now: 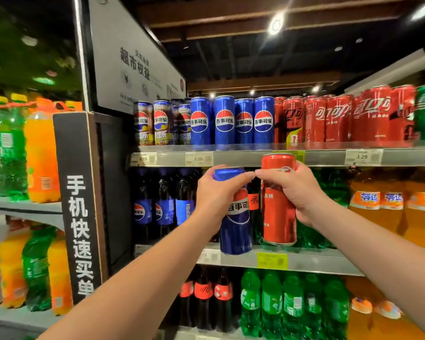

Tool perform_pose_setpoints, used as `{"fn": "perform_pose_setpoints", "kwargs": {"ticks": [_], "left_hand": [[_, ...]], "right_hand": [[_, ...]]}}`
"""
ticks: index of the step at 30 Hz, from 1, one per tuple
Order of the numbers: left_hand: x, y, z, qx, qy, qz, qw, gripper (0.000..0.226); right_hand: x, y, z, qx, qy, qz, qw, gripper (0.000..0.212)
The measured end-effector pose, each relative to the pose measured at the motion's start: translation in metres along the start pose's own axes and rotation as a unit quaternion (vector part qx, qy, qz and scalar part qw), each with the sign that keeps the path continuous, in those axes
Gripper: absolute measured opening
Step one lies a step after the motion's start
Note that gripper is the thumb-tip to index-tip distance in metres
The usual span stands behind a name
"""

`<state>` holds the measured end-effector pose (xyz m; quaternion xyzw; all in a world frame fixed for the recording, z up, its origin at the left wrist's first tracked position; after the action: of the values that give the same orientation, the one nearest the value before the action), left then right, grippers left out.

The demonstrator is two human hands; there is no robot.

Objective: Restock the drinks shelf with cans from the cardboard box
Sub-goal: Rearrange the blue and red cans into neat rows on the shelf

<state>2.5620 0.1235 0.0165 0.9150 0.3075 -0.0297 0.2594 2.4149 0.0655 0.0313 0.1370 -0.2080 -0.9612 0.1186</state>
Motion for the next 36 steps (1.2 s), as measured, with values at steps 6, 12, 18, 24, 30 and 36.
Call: {"fn": "perform_pose_setpoints", "kwargs": {"ticks": [6,12,18,24,30,36], "left_hand": [[-0.023,0.030,-0.008,-0.008,-0.035,0.019,0.999,0.036],[-0.064,0.041,-0.016,-0.023,-0.080,0.052,0.995,0.037],[-0.112,0.046,-0.031,-0.037,-0.097,0.063,0.993,0.032],[-0.151,0.053,-0.041,-0.029,-0.126,0.019,0.991,0.033],[-0.173,0.063,-0.047,-0.028,-0.134,0.028,0.990,0.033],[-0.186,0.079,-0.052,-0.030,-0.110,0.047,0.992,0.051]], "right_hand": [[0.012,0.017,0.020,0.035,-0.032,-0.037,0.998,0.027],[0.034,0.035,0.047,0.066,-0.051,-0.089,0.993,0.030],[0.068,0.063,0.089,0.105,-0.106,-0.102,0.983,0.029],[0.103,0.100,0.126,0.121,-0.168,-0.117,0.971,0.041],[0.120,0.127,0.144,0.163,-0.218,-0.154,0.950,0.043],[0.128,0.152,0.152,0.199,-0.239,-0.191,0.931,0.047]]}}
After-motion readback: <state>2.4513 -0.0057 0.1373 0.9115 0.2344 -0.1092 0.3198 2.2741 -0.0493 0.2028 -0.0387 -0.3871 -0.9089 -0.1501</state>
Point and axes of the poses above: each hand's wrist, its own y-axis towards the middle knuckle, its own x-axis out of the back of the hand, z = x × y, the point moved 3 cm from there along y, towards the middle knuckle, and after that the axes turned 7 degrees about -z, right-handed, at the moved point
